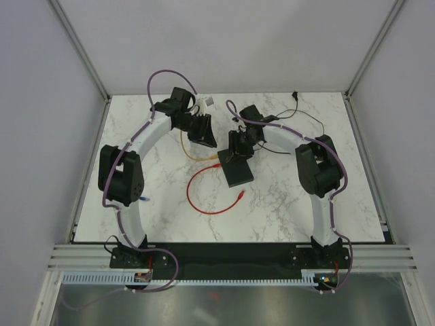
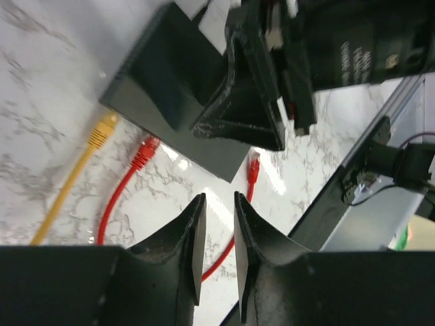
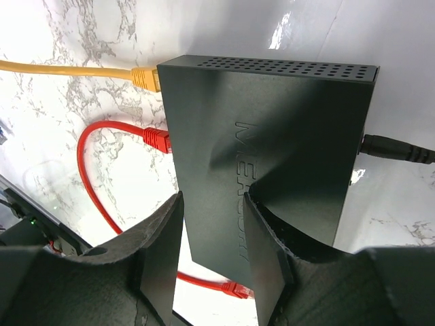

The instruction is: Pull the plug from the switch port

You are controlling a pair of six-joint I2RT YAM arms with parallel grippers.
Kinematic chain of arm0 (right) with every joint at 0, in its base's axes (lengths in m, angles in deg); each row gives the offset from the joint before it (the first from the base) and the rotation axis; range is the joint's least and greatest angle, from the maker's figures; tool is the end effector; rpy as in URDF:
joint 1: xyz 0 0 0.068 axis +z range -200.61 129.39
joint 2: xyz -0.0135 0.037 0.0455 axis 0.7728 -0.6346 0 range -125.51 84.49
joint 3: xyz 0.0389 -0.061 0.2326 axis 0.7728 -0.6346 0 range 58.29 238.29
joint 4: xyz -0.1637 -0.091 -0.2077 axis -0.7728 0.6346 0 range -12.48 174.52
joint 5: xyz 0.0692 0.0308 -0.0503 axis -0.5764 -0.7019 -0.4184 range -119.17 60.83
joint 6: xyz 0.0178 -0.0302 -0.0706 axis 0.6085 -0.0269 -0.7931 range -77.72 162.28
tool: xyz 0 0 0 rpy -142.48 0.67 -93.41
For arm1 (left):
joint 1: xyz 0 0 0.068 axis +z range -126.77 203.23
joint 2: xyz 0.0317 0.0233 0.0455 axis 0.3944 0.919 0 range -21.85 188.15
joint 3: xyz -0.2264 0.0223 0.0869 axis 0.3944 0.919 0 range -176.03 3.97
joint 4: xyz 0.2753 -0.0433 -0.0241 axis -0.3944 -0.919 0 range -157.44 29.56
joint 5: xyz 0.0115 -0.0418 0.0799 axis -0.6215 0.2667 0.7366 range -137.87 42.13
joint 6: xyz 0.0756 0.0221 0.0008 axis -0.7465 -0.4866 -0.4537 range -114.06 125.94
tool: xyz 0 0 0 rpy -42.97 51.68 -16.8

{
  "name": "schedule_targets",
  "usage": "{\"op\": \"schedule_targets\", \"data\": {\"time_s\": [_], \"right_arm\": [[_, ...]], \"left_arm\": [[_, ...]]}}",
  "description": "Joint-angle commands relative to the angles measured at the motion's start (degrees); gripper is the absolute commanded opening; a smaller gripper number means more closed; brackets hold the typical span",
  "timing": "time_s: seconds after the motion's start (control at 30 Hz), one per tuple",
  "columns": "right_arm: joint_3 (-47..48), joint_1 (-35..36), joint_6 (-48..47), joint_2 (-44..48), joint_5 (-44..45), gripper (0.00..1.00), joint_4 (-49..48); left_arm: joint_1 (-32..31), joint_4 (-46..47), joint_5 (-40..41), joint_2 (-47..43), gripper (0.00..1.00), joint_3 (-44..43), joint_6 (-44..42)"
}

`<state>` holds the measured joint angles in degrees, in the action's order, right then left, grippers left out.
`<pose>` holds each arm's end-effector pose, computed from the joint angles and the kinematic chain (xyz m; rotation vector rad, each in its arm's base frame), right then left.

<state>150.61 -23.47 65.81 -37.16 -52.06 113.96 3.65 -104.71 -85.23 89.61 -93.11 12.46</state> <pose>0.3959 0.2325 0.1109 -0.2120 2.8228 0.7773 0.4035 -0.1870 0.2143 0.5361 2.5333 -1.0124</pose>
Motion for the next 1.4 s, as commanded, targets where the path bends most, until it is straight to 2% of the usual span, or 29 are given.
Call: {"op": "schedule_targets", "data": {"time_s": [0.0, 0.17, 0.23, 0.37, 0.43, 0.5, 0.53, 0.63, 0.73, 0.77, 0.9, 0.93, 0.97, 1.0, 1.1, 1.23, 1.37], "right_arm": [[-3.80, -0.15, -3.22, -1.05, 2.95, 0.50, 0.91], [-4.86, -0.24, -3.66, -0.44, 2.33, 0.50, 0.20], [-5.12, -0.33, -3.66, -0.26, 2.33, 0.50, 0.03], [-5.65, -0.50, -3.40, 0.00, 2.15, 0.50, 0.03], [-5.92, -0.50, -3.05, 0.09, 1.89, 0.50, -0.23], [-6.27, -0.50, -2.00, 0.27, 1.10, 0.50, -1.11], [-6.53, -0.42, -1.56, 0.27, 0.92, 0.50, -1.38], [-6.36, -0.50, -0.24, 0.18, 0.05, 0.50, -1.99], [-6.18, -0.50, 0.73, 0.79, -0.22, 0.50, -2.26], [-6.27, -0.50, 0.73, 0.97, -0.22, 0.50, -2.26], [-6.71, -0.68, 1.08, 2.55, -0.57, 0.52, -2.52], [-6.79, -0.77, 1.34, 2.81, -0.75, 0.52, -2.52], [-6.88, -0.86, 1.61, 3.43, -1.01, 0.52, -2.52], [-6.97, -0.86, 1.61, 3.69, -1.10, 0.52, -2.69], [-7.15, -0.94, 1.78, 4.66, -1.54, 0.52, -2.78], [-7.41, -1.47, 1.52, 6.15, -0.84, 0.53, -2.78], [-8.11, -2.52, 1.17, 7.30, -0.48, 0.54, -2.61]], "left_arm": [[-1.61, 2.78, -7.47, -0.80, 0.29, 6.88, -2.22], [-2.84, 10.85, -6.14, -1.51, 0.31, 13.13, -0.73], [-3.01, 12.19, -5.01, -0.81, 0.39, 13.84, -0.37], [-3.02, 13.77, 2.89, -1.68, 0.42, 14.63, 3.13], [-3.02, 14.91, 7.99, -2.82, 0.39, 16.12, 8.99], [-3.02, 15.27, 12.98, -4.75, 0.41, 18.06, 14.80], [-3.10, 16.66, 13.02, -5.28, 0.42, 19.11, 20.31], [-3.71, 19.65, 13.37, -6.52, 0.43, 22.19, 29.03], [-3.89, 22.82, 14.16, -7.66, 0.42, 25.00, 34.58], [-3.89, 25.52, 13.90, -8.01, 0.42, 25.88, 35.30], [-4.07, 25.55, 13.81, -9.06, 0.43, 29.65, 35.31], [-4.07, 29.03, 13.46, -9.33, 0.46, 32.10, 43.84], [-4.07, 36.37, 11.46, -9.59, 0.49, 33.43, 45.49], [-4.07, 36.45, 11.44, -10.03, 0.49, 34.40, 46.90], [-4.07, 37.85, 10.74, -10.65, 0.49, 36.08, 47.89], [-4.07, 36.37, 9.76, -12.14, 0.48, 33.46, 42.45], [-3.98, 36.36, 9.77, -9.26, 0.48, 30.11, 42.43]]}}
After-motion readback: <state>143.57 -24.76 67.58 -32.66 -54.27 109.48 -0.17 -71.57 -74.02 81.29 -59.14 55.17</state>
